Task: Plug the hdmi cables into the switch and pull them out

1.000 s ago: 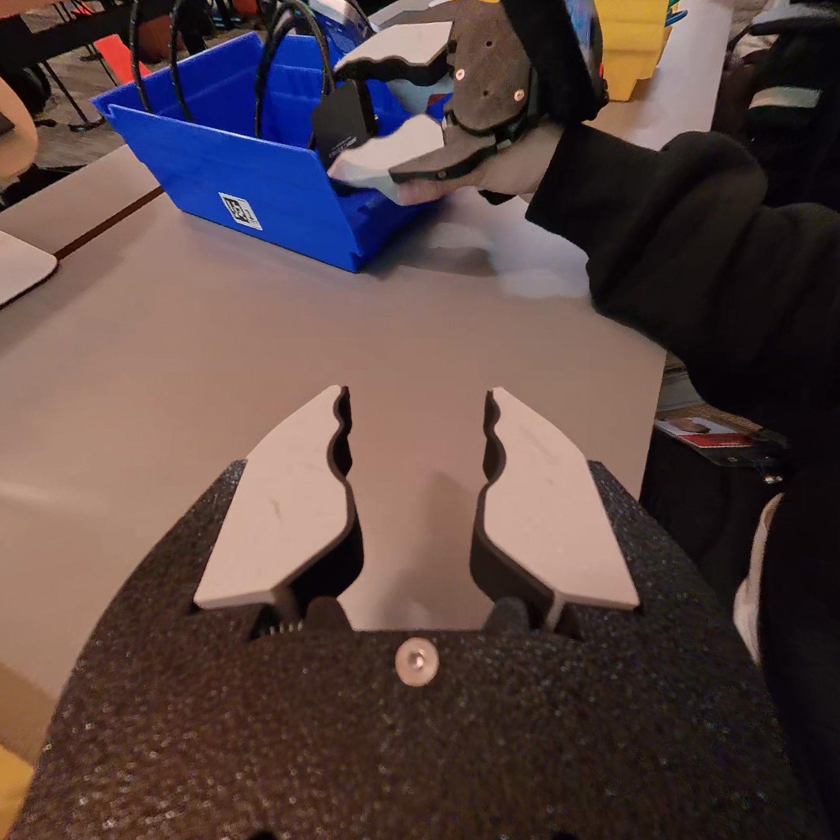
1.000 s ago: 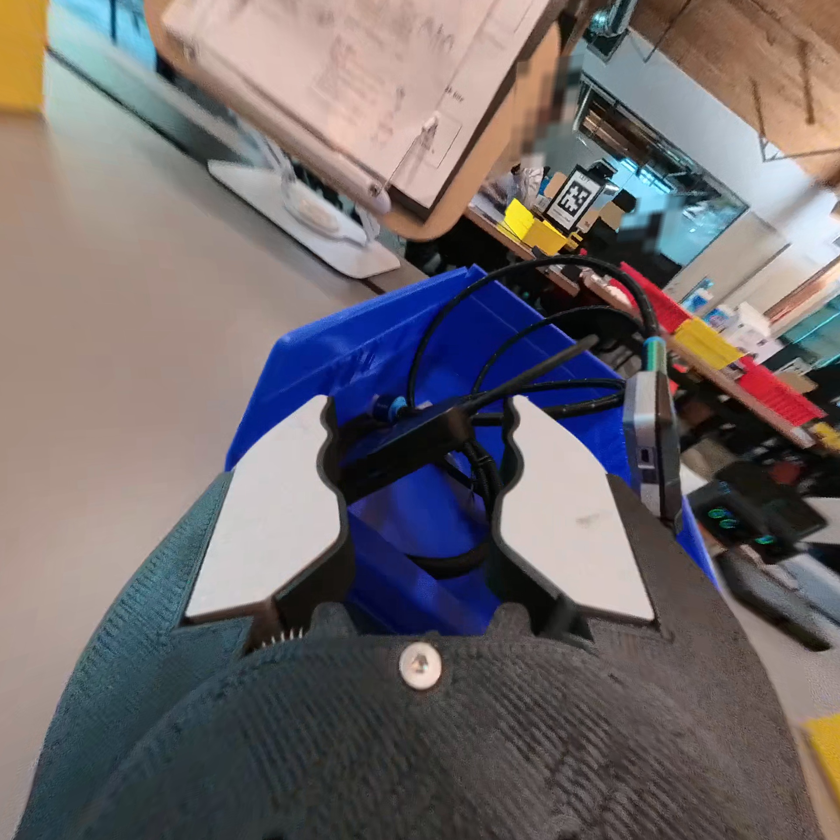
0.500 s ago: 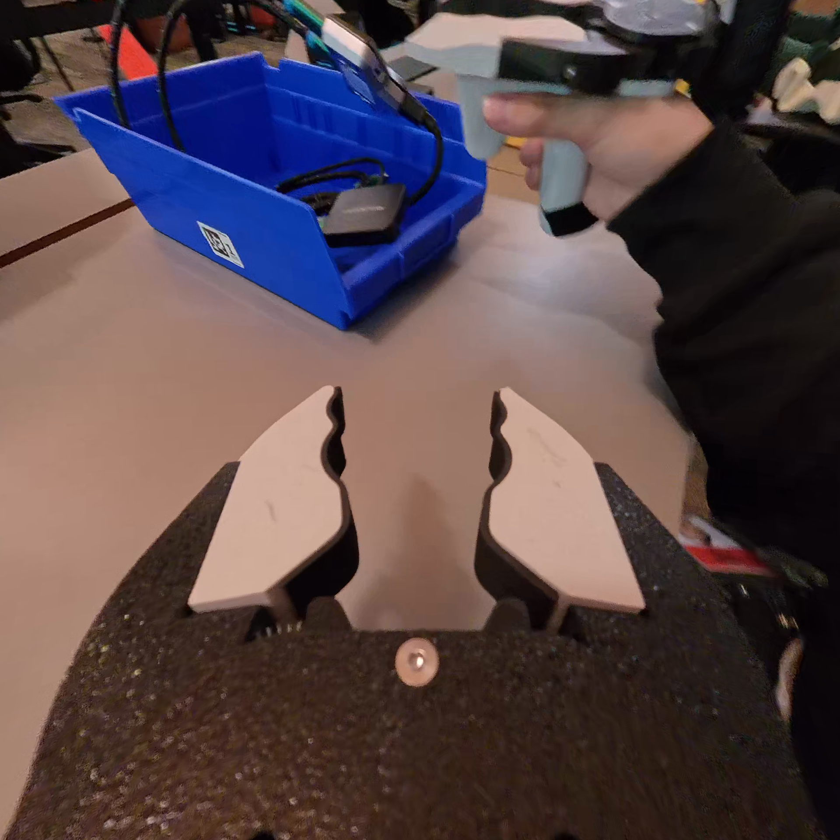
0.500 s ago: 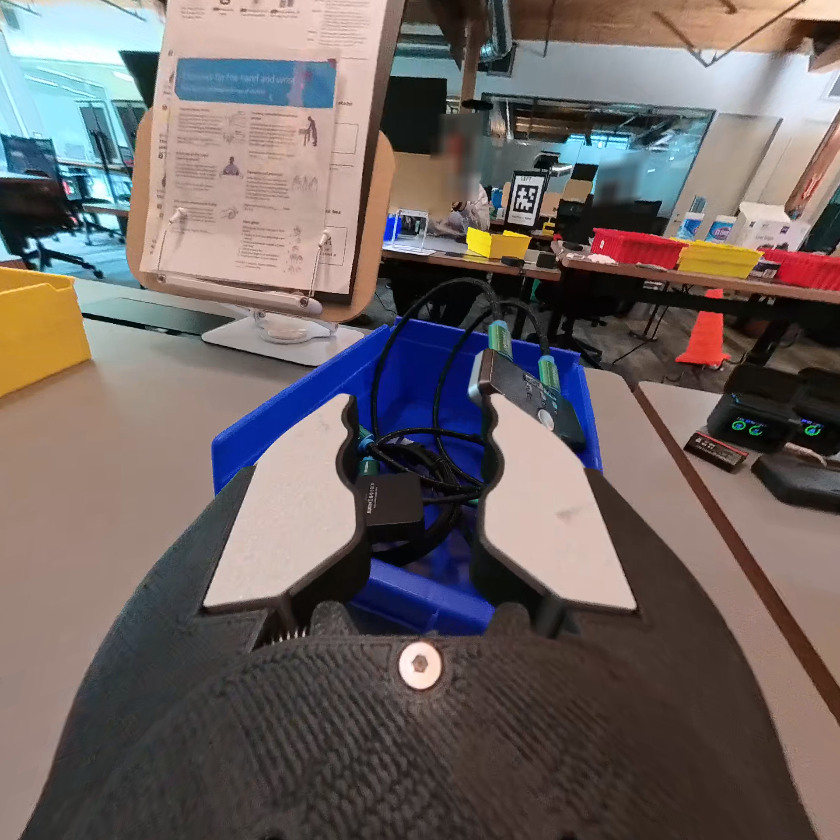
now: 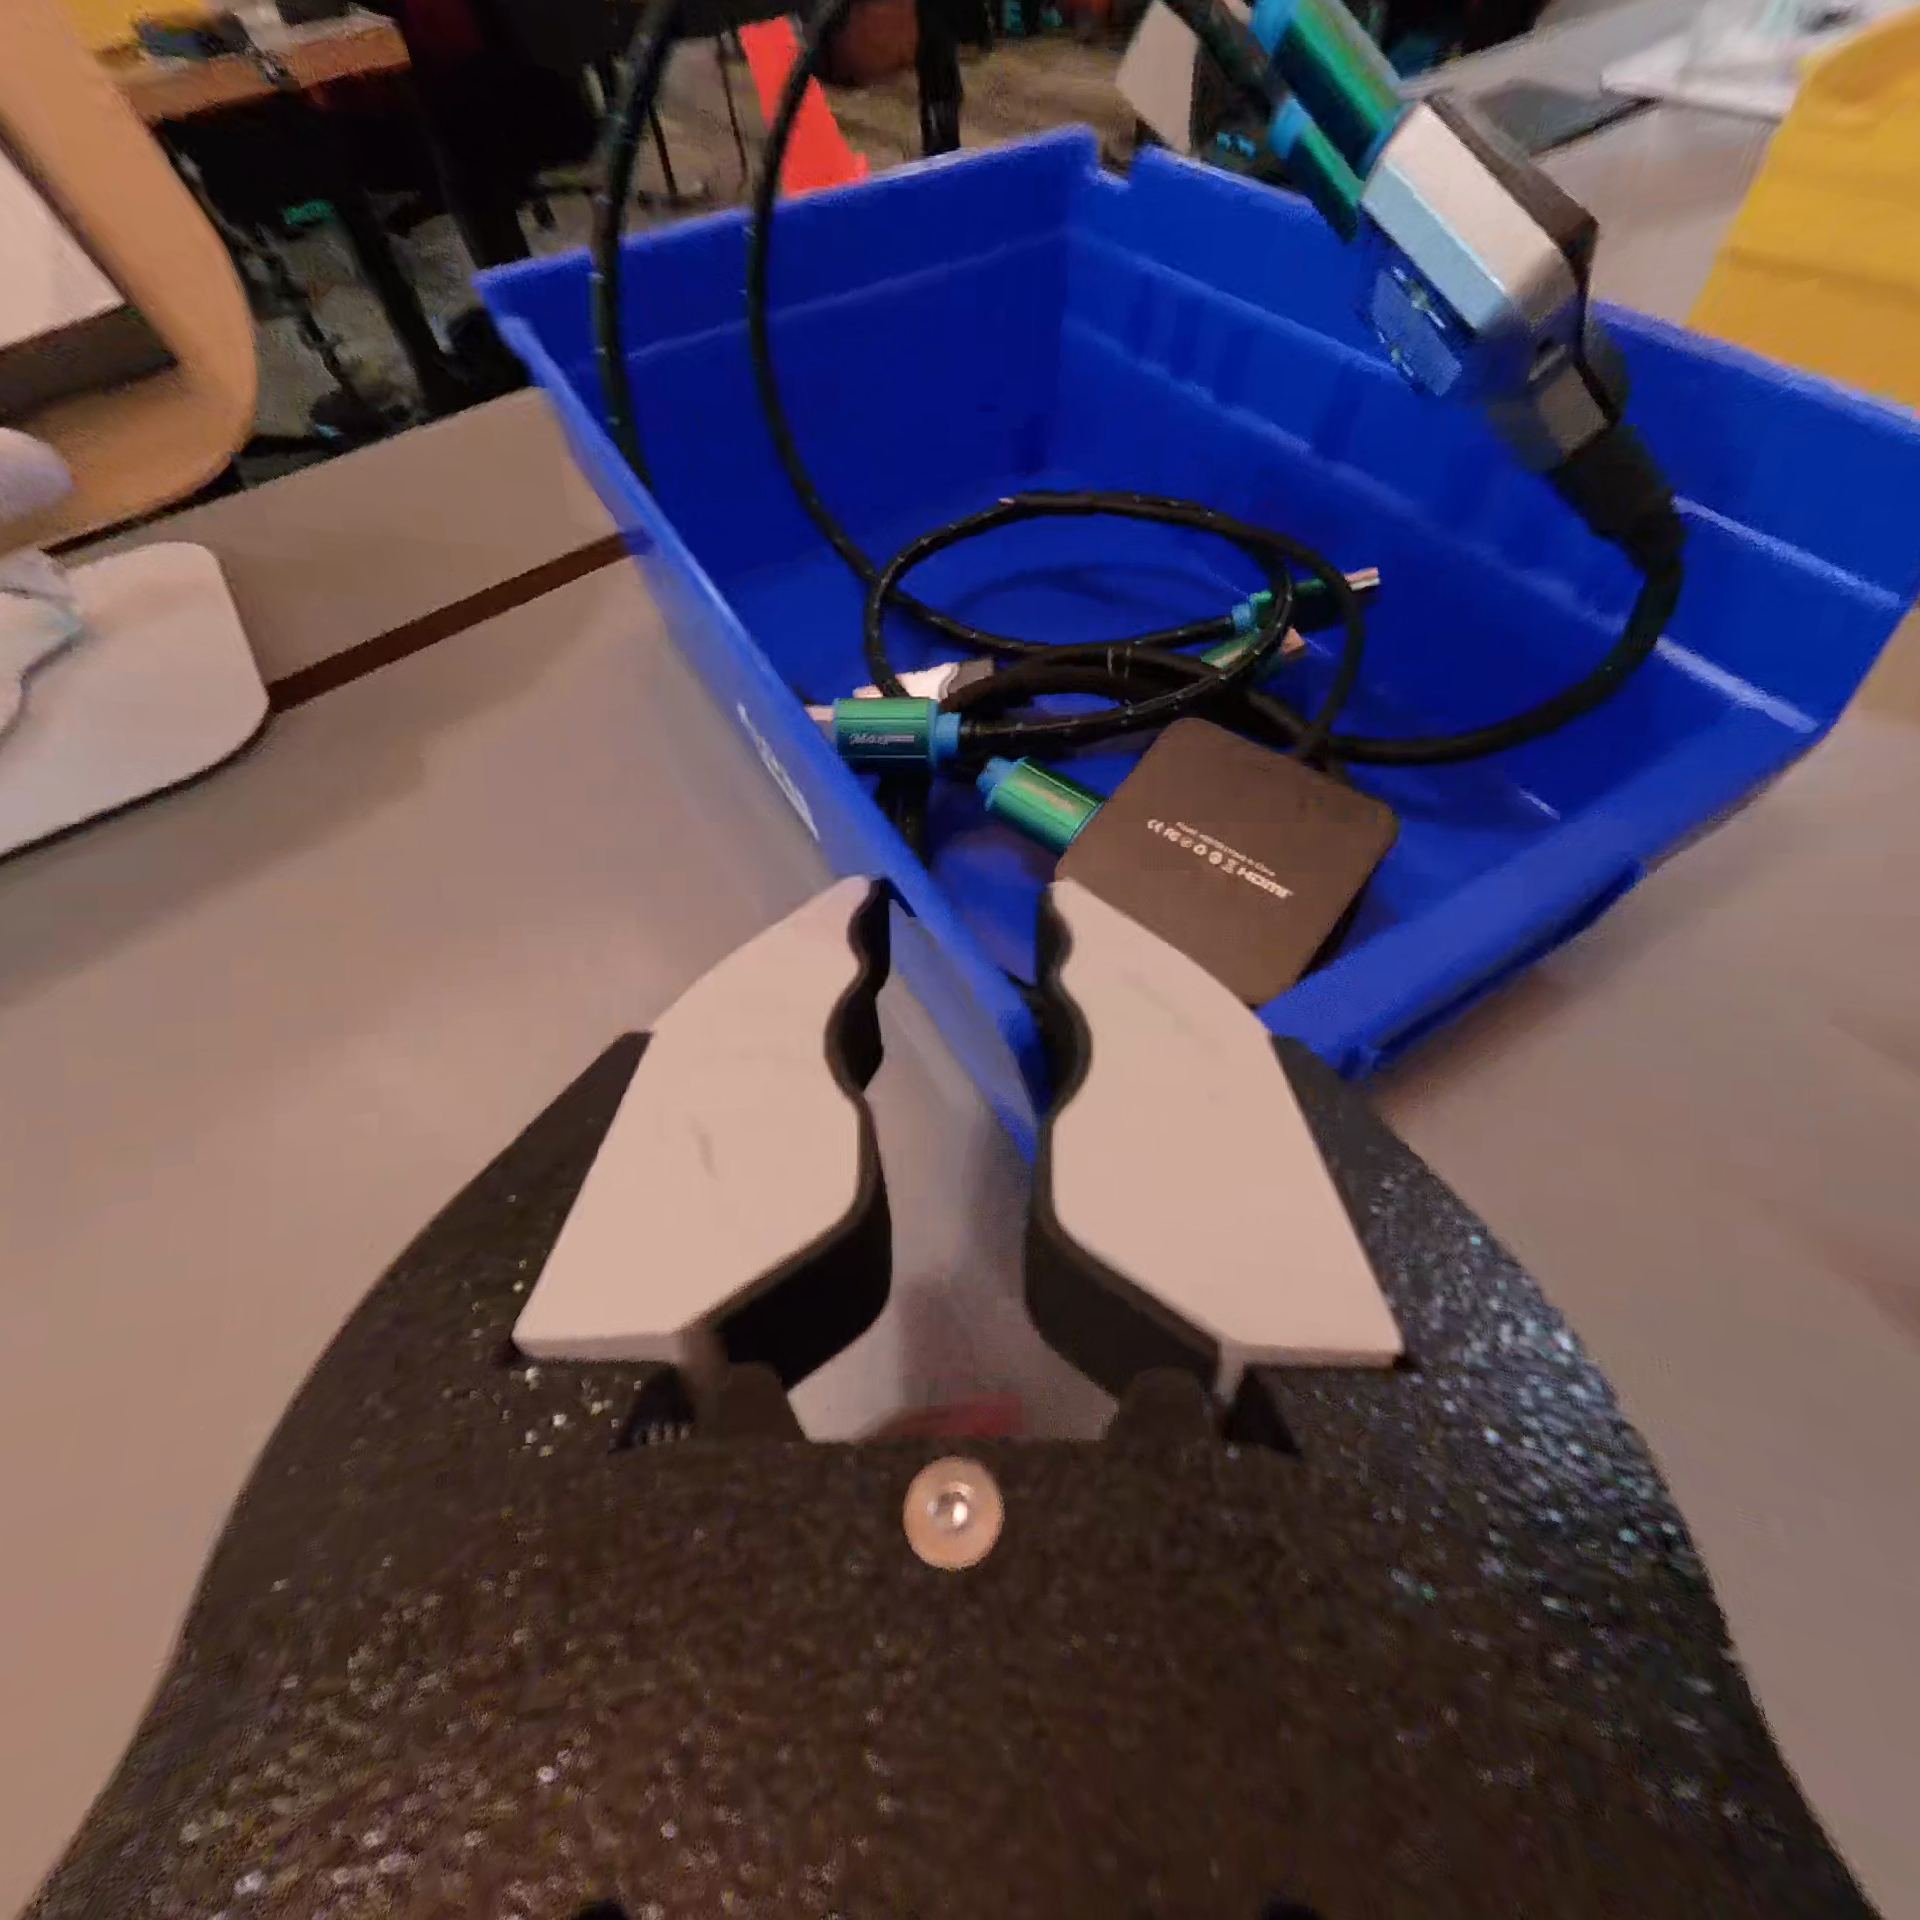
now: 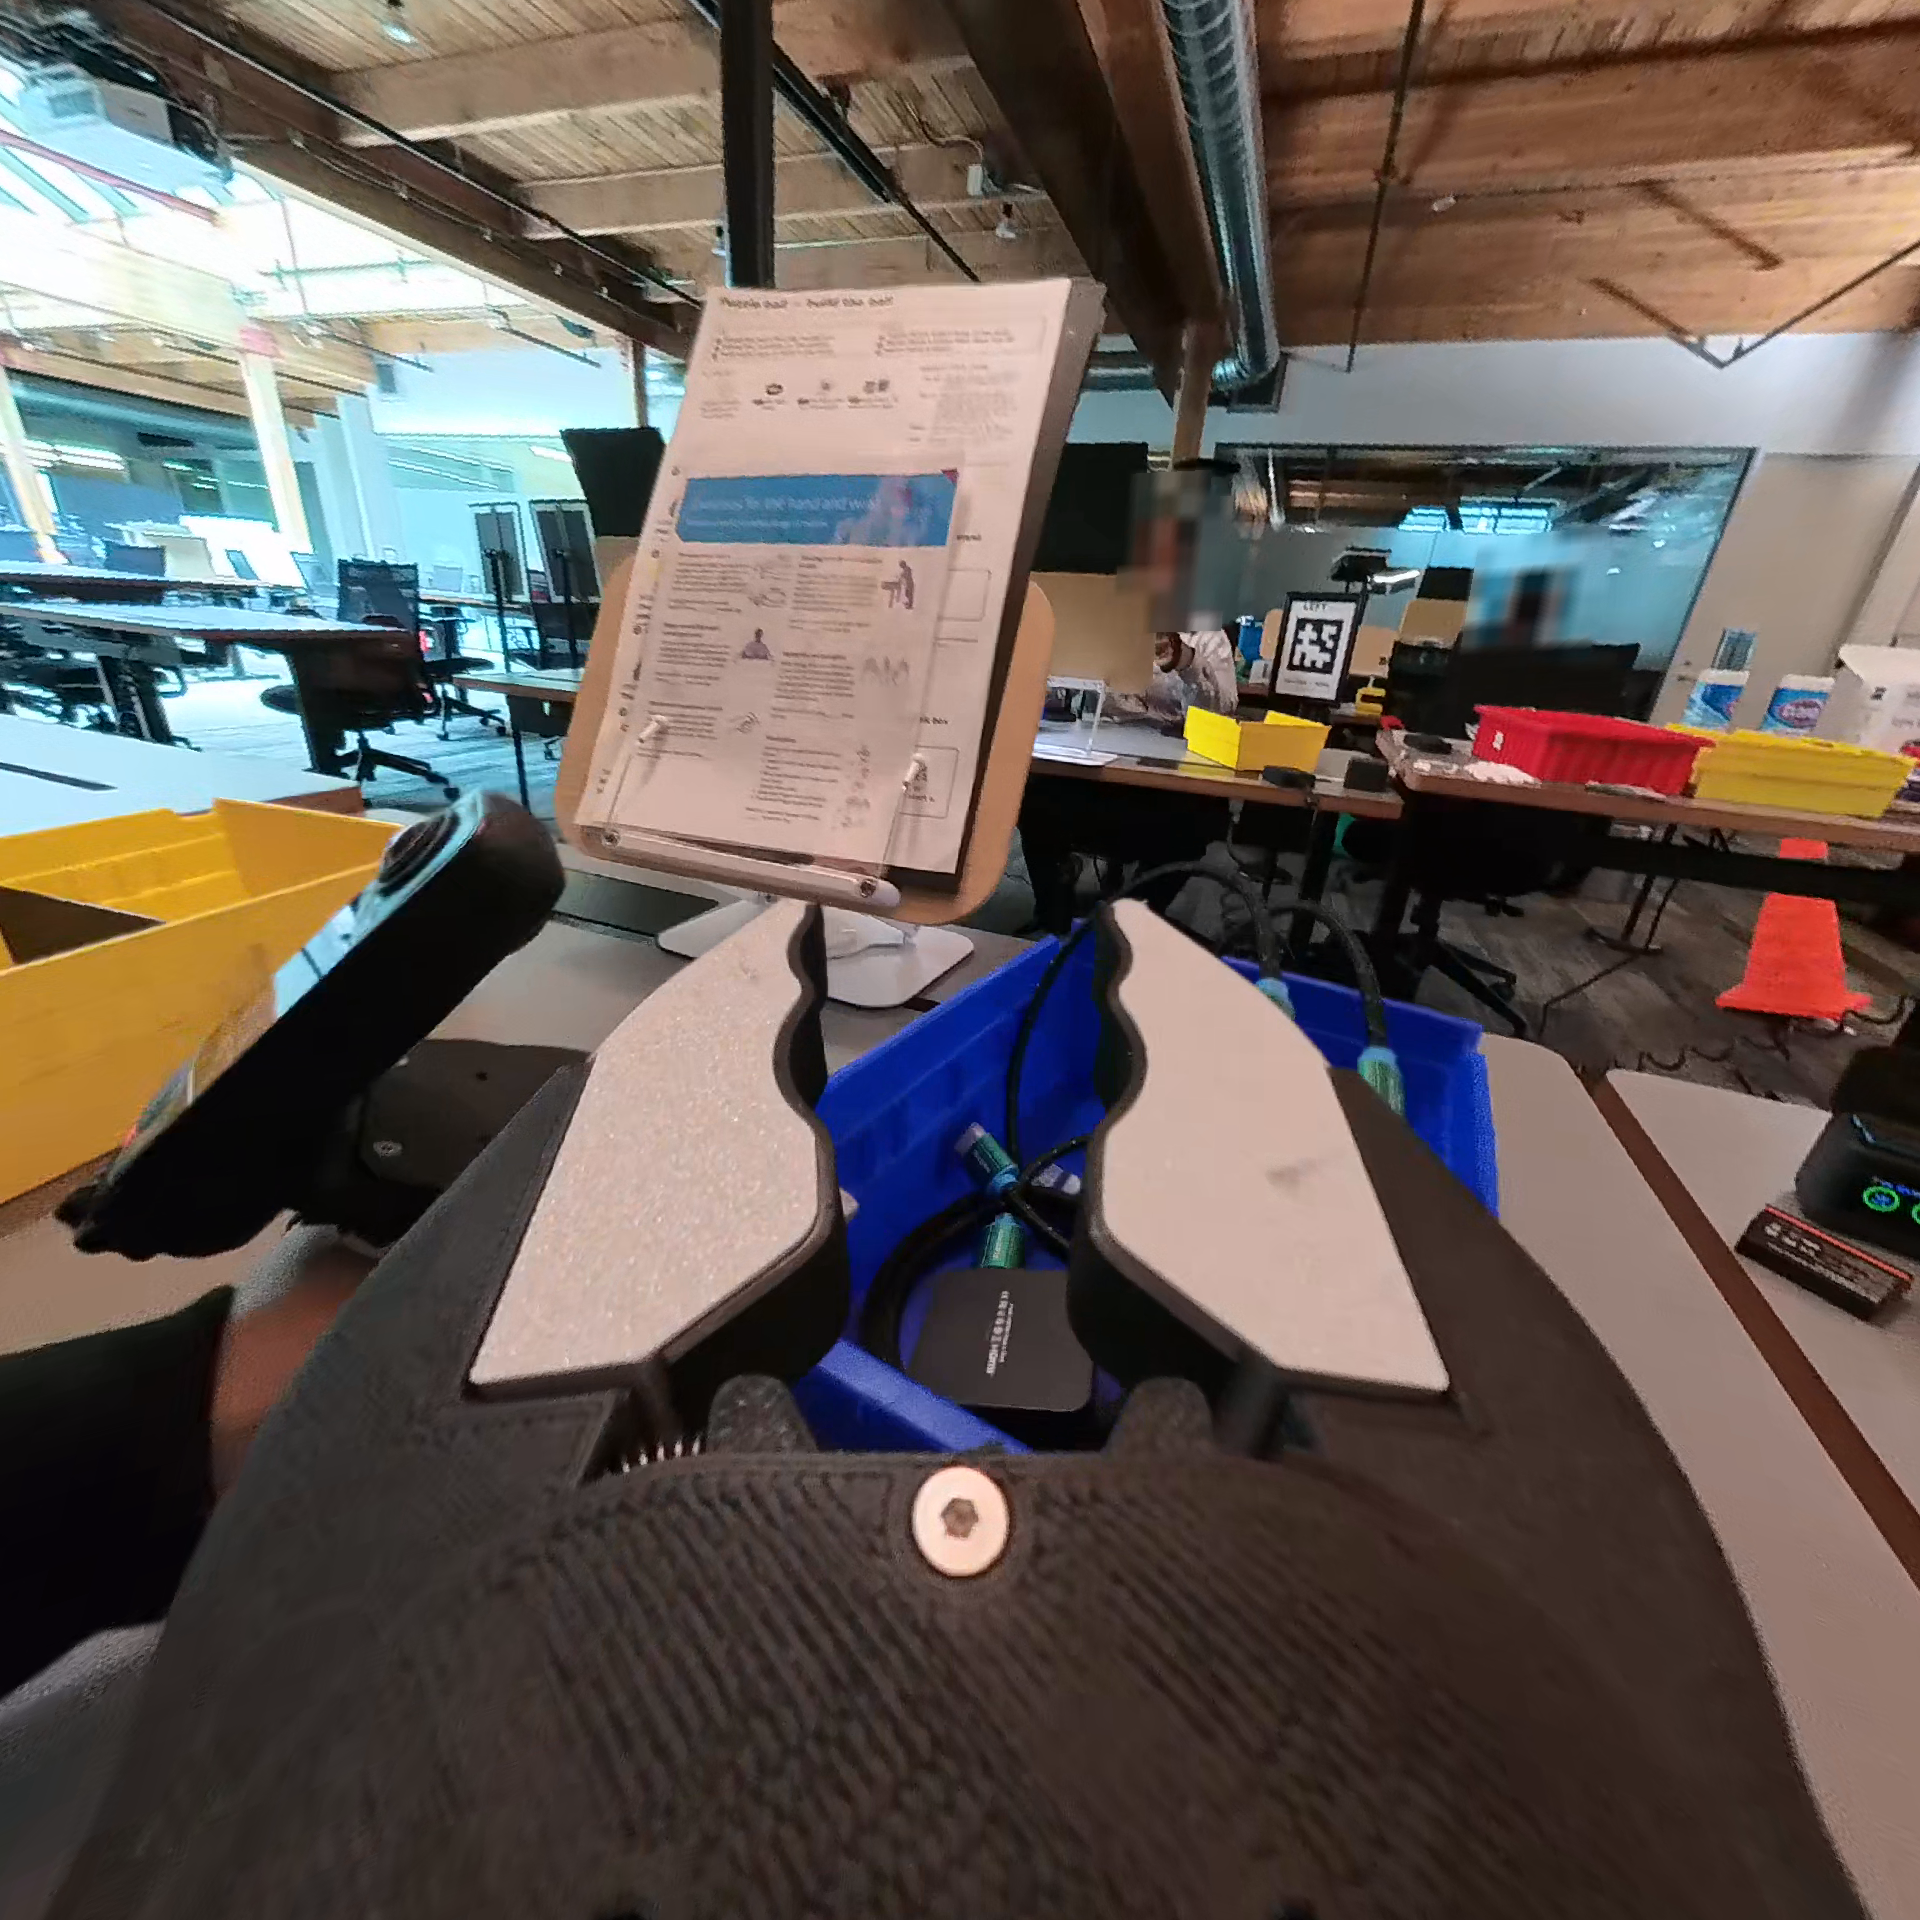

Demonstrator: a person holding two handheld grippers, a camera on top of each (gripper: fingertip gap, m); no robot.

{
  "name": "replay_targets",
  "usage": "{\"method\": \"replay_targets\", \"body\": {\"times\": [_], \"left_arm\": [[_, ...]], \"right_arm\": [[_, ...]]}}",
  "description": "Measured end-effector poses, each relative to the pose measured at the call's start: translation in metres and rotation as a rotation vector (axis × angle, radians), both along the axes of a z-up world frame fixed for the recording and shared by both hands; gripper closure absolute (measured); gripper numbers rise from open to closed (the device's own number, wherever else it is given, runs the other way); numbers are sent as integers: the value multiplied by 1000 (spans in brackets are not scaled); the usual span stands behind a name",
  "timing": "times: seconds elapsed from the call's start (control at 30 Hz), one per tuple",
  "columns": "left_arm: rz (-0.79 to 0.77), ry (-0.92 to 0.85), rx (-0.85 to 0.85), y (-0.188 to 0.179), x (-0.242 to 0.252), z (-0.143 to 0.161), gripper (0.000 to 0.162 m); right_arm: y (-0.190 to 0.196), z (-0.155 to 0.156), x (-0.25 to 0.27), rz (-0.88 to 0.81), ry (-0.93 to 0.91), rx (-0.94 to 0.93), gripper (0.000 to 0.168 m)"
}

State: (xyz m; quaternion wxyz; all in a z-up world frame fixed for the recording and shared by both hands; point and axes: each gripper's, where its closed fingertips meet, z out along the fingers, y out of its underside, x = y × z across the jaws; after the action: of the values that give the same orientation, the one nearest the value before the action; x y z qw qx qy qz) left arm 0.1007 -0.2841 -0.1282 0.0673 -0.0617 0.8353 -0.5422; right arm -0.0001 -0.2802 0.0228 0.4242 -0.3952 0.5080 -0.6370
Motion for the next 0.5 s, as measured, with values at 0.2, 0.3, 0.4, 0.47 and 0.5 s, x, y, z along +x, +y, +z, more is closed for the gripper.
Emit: {"method": "replay_targets", "body": {"times": [0.2, 0.3, 0.4, 0.47, 0.5], "left_arm": [[73, -98, -7, 73, 26, 2, 155], [75, -74, -36, 131, 26, 3, 156], [95, -66, -41, 192, 23, 3, 156], [111, -65, -59, 227, 21, 4, 156], [115, -69, -75, 242, 21, 5, 156]], "right_arm": [[20, 19, -2, 52, -35, -13, 117], [50, 30, 11, 126, -55, -54, 110], [100, 25, 41, 279, 19, -62, 99], [142, 17, 59, 424, 79, -35, 85], [161, 15, 66, 489, 91, -8, 82]]}}
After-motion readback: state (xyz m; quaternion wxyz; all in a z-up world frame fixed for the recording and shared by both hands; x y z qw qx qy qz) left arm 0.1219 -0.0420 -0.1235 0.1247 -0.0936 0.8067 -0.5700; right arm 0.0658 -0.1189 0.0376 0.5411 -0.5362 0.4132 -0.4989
